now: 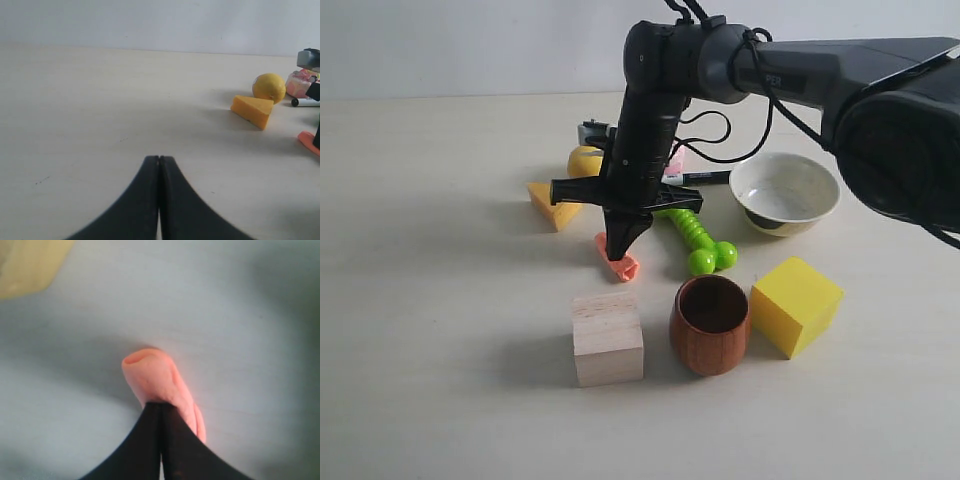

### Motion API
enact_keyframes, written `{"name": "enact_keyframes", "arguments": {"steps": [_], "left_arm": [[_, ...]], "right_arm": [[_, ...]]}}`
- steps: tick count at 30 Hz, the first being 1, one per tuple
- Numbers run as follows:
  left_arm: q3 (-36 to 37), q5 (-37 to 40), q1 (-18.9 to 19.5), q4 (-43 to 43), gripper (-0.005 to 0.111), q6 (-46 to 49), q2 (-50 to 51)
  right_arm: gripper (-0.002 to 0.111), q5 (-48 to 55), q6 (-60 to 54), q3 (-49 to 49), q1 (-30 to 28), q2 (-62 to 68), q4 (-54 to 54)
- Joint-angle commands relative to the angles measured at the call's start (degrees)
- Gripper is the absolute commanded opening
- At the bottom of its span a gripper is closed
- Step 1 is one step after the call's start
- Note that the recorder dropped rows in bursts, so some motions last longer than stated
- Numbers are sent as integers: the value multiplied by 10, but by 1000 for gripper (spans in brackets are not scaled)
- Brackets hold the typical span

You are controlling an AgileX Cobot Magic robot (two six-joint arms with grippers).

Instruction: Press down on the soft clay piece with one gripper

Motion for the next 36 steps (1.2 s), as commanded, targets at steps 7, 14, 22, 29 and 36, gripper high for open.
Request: {"name": "enact_keyframes", "arguments": {"steps": [7,14,22,29,36], "left_arm": [[-2,-5,1,-1,0,-2,-3],[-2,-5,1,-1,0,-2,-3],[-2,-5,1,-1,0,-2,-3],[-2,-5,1,-1,0,-2,-3],[-2,-5,1,-1,0,-1,-3]], "right_arm": [[0,-44,-6,24,-2,72,-87],[0,-46,-7,24,-1,63,-99],[0,-51,-7,24,-1,29,-111],[0,-62,-7,24,-1,3,-113],[0,-71,-12,24,-1,-22,-114]]}}
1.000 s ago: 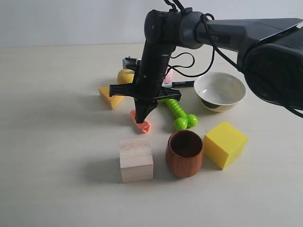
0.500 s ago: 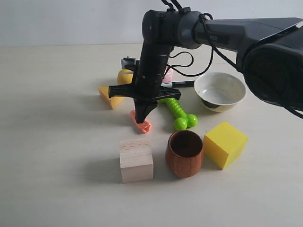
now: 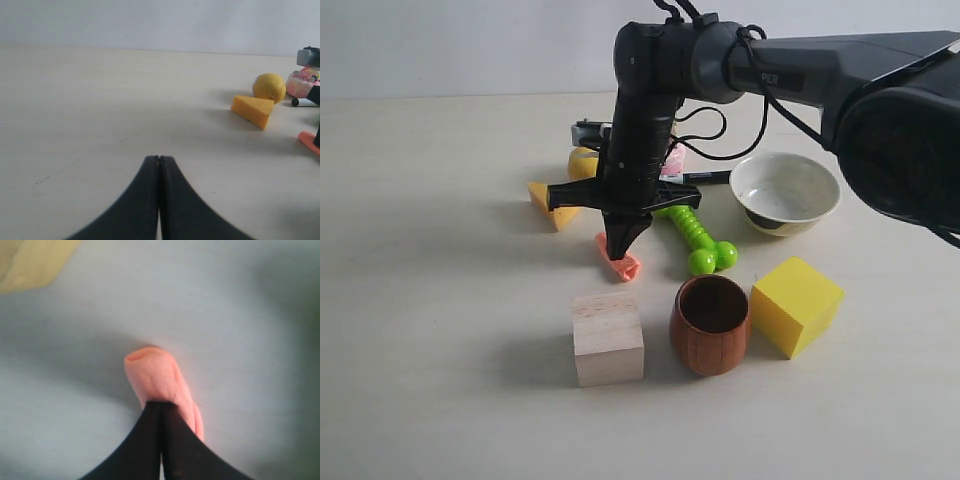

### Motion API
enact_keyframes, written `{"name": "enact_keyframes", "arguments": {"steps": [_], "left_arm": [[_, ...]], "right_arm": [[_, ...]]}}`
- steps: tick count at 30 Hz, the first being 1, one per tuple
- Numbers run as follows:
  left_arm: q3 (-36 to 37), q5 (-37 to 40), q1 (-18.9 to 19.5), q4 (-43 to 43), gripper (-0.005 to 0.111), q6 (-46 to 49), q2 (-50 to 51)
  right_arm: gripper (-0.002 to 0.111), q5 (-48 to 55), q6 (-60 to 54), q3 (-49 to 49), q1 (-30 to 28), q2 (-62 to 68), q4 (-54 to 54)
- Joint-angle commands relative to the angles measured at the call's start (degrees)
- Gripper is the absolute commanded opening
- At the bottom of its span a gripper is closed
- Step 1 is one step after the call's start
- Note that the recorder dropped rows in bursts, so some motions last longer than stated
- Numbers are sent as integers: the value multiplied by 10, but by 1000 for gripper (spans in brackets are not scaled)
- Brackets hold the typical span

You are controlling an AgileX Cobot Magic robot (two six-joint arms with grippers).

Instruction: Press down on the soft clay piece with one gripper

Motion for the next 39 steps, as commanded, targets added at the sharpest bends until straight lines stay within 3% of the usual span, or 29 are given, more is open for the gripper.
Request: {"name": "enact_keyframes", "arguments": {"steps": [1,39], "left_arm": [[-2,-5,1,-1,0,-2,-3],[-2,-5,1,-1,0,-1,-3]], "right_arm": [[0,-50,-8,12,-9,5,-83],[0,-34,-39,12,4,-39,-70]]}}
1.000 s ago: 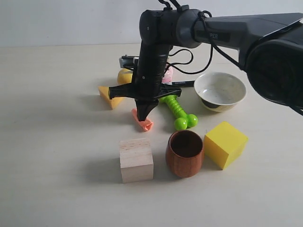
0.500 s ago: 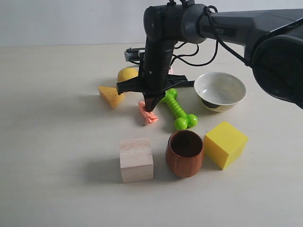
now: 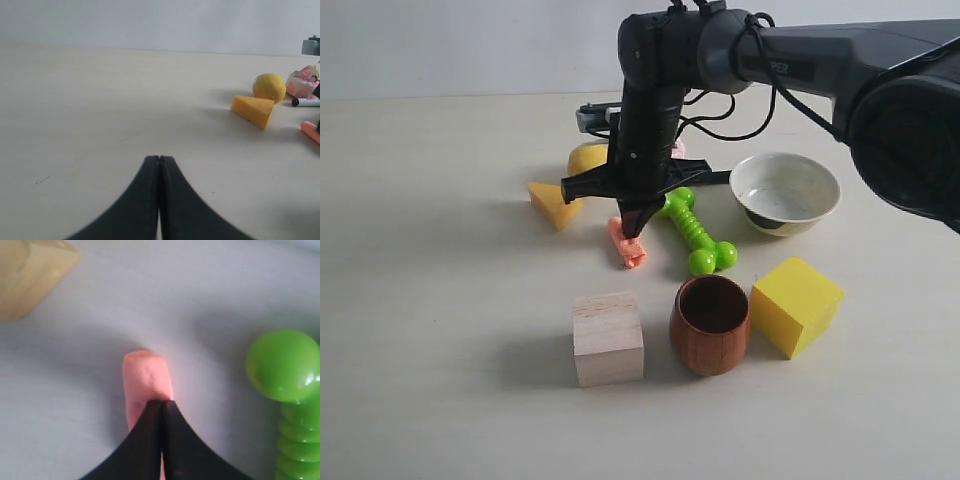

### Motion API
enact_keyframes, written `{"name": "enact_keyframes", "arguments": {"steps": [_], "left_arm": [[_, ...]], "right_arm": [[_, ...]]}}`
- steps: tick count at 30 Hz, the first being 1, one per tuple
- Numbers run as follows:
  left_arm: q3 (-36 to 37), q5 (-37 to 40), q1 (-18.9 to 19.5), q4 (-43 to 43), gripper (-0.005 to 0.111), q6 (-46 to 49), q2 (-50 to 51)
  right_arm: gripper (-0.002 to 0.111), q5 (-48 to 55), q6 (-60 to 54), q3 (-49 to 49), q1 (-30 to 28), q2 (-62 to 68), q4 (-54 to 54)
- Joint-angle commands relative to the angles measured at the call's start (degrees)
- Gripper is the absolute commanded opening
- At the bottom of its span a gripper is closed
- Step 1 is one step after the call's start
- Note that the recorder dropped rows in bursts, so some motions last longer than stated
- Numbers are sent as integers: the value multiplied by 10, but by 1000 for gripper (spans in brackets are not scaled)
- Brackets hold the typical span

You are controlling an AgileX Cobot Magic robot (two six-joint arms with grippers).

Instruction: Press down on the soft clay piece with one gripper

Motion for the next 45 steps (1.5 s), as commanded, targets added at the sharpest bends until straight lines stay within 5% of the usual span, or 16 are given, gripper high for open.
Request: {"name": "enact_keyframes", "arguments": {"steps": [1,12,26,35,45], "left_arm": [[-2,-5,1,-1,0,-1,-3],[-2,-5,1,-1,0,-1,-3],[-2,-5,1,-1,0,-1,-3],[-2,-5,1,-1,0,-1,-3],[-2,-5,1,-1,0,-1,-3]], "right_arm": [[0,10,-7,4,4,-18,-2],[0,-2,-18,16,10,-73,-3],[0,-197,-17,296,8,-277,-5],[0,-151,-17,303,8,-362,-16],[0,-153,31,303,8,-378,-148]]}}
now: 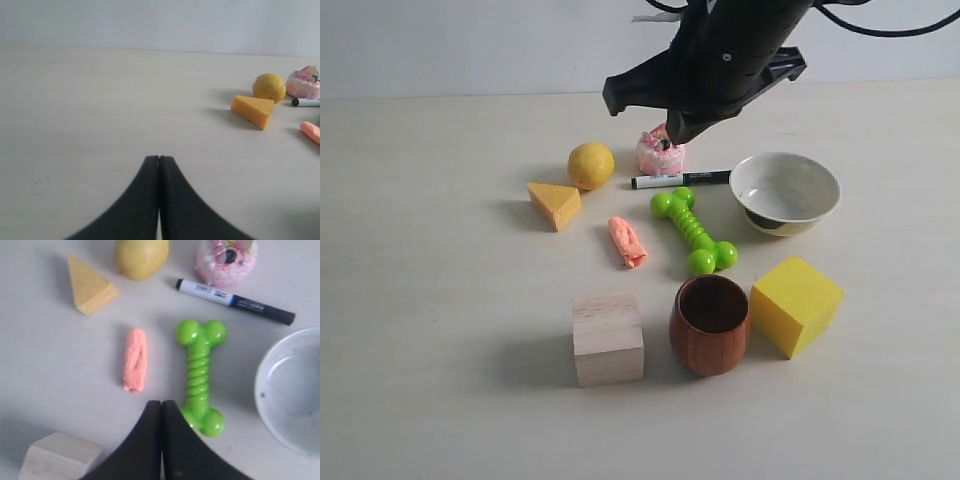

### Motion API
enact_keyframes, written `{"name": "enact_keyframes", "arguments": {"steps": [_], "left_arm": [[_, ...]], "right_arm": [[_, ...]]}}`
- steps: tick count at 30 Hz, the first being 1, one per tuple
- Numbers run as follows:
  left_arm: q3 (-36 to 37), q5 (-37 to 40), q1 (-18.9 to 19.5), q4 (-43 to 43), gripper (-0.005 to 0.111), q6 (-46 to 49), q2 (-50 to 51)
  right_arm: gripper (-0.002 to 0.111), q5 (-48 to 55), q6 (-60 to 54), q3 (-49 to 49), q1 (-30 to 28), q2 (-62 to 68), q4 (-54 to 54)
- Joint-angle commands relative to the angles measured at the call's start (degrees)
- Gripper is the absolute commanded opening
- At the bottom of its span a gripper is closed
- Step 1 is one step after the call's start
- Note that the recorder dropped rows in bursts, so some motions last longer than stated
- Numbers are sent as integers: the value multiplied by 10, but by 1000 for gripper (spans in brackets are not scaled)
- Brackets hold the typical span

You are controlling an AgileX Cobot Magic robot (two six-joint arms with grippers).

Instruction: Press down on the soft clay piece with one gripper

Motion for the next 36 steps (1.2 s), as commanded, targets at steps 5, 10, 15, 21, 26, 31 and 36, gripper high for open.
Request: {"name": "enact_keyframes", "arguments": {"steps": [5,10,15,21,26,31,36], "left_arm": [[-2,-5,1,-1,0,-1,-3],[-2,-5,1,-1,0,-1,-3],[-2,-5,1,-1,0,-1,-3],[-2,-5,1,-1,0,-1,-3],[-2,-5,1,-1,0,-1,-3],[-2,-5,1,-1,0,-1,-3],[-2,-5,1,-1,0,-1,-3]], "right_arm": [[0,-33,37,13,-1,-29,-124],[0,-151,47,105,-23,-121,-131],[0,-186,73,207,-77,-230,-139],[0,-256,74,367,-210,-403,-139],[0,-267,74,481,-314,-564,-143],[0,-307,74,602,-377,-758,-156],[0,-323,74,665,-387,-876,-177]]}}
